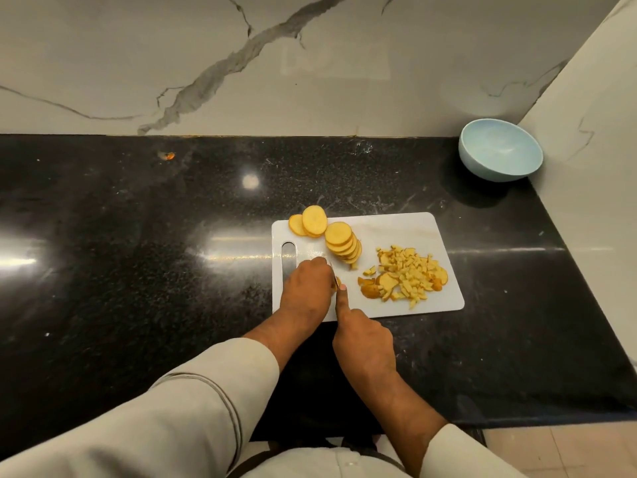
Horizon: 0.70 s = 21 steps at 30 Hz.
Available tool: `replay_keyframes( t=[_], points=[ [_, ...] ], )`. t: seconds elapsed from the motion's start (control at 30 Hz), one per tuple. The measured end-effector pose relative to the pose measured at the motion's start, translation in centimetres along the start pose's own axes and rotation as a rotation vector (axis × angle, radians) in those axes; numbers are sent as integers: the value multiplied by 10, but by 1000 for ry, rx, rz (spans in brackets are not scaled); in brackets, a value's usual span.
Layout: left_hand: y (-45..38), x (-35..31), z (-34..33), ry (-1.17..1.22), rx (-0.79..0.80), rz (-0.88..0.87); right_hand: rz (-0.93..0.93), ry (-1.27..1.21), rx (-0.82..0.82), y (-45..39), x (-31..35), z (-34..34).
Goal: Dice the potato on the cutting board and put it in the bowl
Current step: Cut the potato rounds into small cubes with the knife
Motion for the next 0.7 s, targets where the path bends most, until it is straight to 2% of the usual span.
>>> replay_keyframes(
  t=[0.27,0.5,0.63,0.7],
  points=[
    [-7,-3,4,10,34,4,-11,26,3,-22,10,6],
    [0,9,1,189,-13,-10,-18,31,97,35,-12,-19],
    [4,10,-3,204,-72,-69,-33,6,71,56,-27,-17],
    [10,9,-4,148,-93,-117,-52,4,7,57,-29,-5]
  ],
)
Point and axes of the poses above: each hand's wrist, its own y-axis away from the middle knuckle, its own z-axis out of the back of the hand, x = y × z, the point moved 8 cm from there along -y, towards the middle knuckle, and after that the axes turned 9 degrees about x, right-handed, at the moved point
